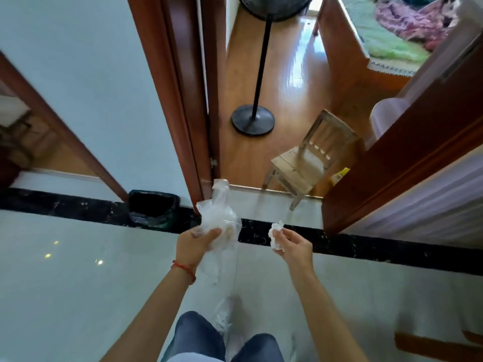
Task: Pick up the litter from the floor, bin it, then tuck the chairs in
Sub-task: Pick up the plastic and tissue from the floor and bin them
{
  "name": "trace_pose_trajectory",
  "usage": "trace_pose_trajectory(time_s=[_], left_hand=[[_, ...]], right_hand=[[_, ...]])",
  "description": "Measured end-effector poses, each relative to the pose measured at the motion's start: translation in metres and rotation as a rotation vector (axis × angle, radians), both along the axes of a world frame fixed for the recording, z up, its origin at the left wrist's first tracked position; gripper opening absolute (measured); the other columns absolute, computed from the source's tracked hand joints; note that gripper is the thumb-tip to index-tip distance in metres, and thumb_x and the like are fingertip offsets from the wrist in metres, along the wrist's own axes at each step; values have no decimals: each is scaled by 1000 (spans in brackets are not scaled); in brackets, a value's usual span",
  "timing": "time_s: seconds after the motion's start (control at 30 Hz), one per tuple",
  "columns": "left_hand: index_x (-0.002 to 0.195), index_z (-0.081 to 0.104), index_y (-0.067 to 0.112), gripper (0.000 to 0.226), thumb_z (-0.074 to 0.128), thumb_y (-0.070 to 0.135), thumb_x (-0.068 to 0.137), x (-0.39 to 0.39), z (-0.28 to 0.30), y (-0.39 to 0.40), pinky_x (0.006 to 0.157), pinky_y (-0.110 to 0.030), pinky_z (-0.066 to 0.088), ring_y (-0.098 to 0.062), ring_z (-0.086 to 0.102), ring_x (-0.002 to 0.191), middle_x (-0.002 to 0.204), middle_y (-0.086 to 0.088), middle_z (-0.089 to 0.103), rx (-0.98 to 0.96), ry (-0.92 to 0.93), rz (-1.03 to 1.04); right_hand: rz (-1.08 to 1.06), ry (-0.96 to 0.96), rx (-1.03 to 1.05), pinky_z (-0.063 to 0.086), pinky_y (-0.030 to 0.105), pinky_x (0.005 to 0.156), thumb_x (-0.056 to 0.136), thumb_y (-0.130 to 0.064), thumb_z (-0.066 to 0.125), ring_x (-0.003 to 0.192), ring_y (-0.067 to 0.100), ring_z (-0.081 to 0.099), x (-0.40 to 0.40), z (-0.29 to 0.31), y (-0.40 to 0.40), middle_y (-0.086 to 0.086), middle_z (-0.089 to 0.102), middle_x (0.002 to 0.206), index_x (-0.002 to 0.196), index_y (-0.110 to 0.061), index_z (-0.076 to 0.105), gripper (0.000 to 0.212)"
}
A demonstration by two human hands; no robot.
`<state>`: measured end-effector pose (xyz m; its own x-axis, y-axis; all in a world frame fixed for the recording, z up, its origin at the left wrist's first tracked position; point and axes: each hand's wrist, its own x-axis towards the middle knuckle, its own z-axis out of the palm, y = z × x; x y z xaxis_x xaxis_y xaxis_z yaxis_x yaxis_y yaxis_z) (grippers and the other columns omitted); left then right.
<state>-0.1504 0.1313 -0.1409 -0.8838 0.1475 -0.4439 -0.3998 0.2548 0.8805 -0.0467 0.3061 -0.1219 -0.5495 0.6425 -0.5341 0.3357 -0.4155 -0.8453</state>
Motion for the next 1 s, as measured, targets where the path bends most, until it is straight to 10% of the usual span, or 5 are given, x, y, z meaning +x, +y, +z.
trace_pose_trajectory(time_s=[0.3,0.47,0.6,1.0], left_hand=[[69,67,-3,20,77,15,70,36,0,-82,63,-31,48,-20,55,63,62,-8,59,-4,-41,219],[71,66,-5,22,76,14,71,31,1,-128,63,-31,48,-20,51,63,63,-9,57,5,-40,297],[53,62,12,23,76,12,71,14,0,-169,57,-26,46,-15,49,56,42,11,52,12,-34,339],[76,66,-2,18,75,13,72,-88,-14,-306,46,-13,48,-15,55,57,62,-7,59,-11,-53,268]], right_hand=[[225,-9,-21,54,27,71,80,-11,69,72,13,61,-4,-7,-65,6,66,80,100,0,66,24],[330,-15,24,52,21,61,81,-7,68,66,15,56,-22,-4,-107,37,59,105,85,3,66,12],[373,-18,28,54,21,62,81,-8,68,67,15,57,-47,-7,-146,34,61,106,76,-7,67,5],[299,-60,-36,52,28,66,80,-9,70,71,20,55,-140,-34,-282,8,59,74,86,-1,68,11]])
